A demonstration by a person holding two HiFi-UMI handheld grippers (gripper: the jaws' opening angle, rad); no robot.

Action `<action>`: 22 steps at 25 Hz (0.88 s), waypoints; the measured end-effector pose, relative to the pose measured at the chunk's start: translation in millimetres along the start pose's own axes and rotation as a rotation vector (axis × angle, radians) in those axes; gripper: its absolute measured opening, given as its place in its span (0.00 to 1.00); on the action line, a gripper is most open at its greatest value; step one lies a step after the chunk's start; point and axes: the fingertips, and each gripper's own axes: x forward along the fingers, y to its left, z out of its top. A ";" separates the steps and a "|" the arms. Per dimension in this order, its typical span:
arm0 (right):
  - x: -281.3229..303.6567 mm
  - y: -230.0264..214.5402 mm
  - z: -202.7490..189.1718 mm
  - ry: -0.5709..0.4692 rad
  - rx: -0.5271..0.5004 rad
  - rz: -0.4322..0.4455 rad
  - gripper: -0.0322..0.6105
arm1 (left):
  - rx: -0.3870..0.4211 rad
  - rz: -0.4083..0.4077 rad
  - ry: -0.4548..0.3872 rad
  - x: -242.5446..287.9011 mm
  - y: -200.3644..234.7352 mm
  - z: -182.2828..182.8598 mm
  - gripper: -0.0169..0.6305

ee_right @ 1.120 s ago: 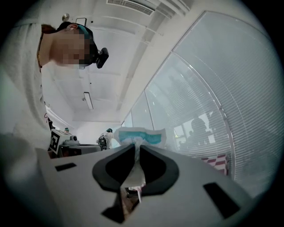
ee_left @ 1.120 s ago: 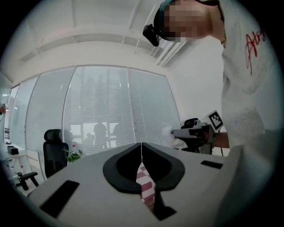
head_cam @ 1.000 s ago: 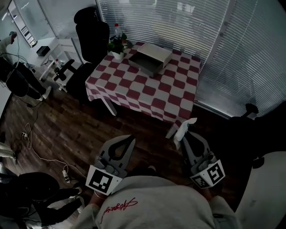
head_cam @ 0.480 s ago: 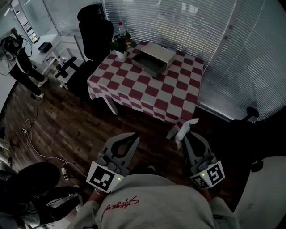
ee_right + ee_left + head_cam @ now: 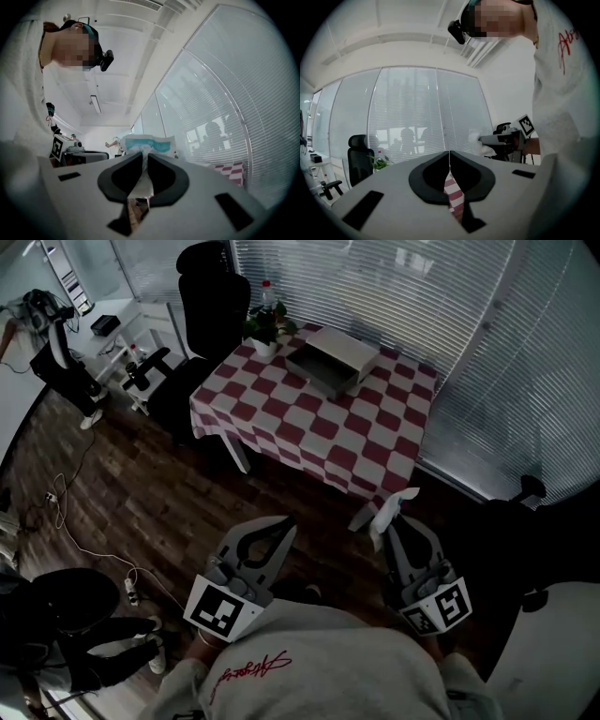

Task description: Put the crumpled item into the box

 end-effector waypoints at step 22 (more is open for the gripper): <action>33.0 -11.4 -6.0 -0.016 0.006 0.015 0.12 | -0.057 0.032 -0.065 1.6 36.2 3.7 0.06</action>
